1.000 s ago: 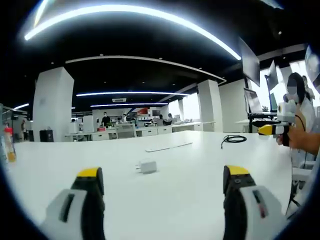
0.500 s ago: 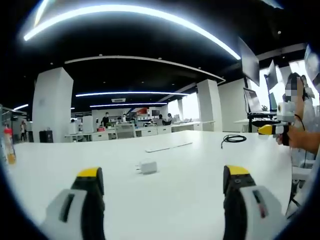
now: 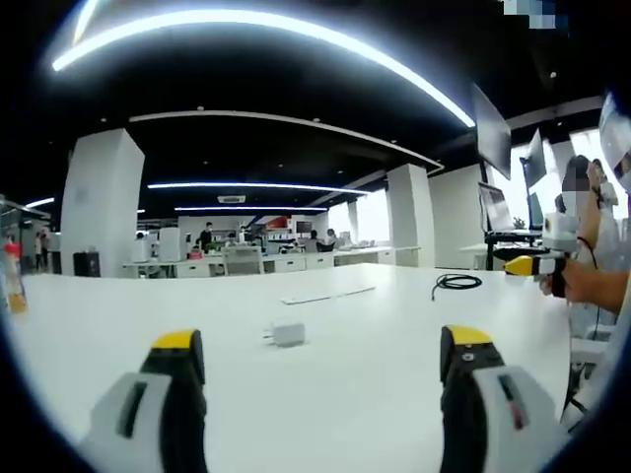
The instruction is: Plug the desk Type‑C cable into the charger adapter.
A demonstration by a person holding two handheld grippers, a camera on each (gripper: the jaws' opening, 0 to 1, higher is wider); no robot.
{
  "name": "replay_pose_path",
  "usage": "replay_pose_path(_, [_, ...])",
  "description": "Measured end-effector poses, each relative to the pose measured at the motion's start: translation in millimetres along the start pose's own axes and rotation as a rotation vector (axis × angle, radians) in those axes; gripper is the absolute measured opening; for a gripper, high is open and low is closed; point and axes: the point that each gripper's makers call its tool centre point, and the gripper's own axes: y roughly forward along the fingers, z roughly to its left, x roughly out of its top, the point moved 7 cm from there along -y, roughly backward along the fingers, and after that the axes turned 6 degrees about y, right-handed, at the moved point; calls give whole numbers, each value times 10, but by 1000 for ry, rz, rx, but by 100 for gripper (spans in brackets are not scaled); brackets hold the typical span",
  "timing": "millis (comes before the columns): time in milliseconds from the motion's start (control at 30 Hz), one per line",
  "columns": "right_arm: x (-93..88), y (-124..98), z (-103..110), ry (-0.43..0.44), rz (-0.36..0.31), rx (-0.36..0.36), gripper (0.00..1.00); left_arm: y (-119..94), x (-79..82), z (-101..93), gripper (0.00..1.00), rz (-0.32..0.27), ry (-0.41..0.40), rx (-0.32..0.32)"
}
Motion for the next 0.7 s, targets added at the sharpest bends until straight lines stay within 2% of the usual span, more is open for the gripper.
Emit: replay_pose_path(700, [16, -19, -1, -4, 3, 4, 100, 63, 12, -28, 100, 21, -9, -26])
